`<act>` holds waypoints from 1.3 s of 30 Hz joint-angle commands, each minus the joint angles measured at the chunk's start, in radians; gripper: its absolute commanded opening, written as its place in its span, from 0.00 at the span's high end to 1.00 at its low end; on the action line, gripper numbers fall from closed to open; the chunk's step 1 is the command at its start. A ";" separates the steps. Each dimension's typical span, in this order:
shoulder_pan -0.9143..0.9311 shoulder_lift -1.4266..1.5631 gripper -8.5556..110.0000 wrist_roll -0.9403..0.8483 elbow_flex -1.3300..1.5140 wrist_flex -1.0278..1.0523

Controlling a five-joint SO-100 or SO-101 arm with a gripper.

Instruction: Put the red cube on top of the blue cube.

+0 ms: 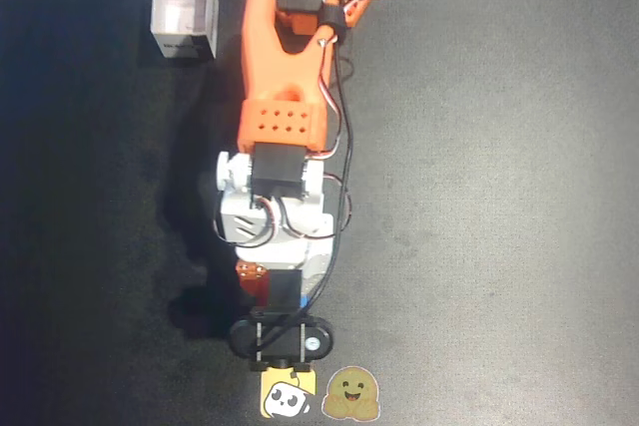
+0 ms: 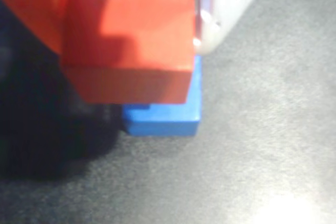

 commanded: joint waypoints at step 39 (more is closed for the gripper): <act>-0.017 -0.006 0.87 0.005 0.095 -0.140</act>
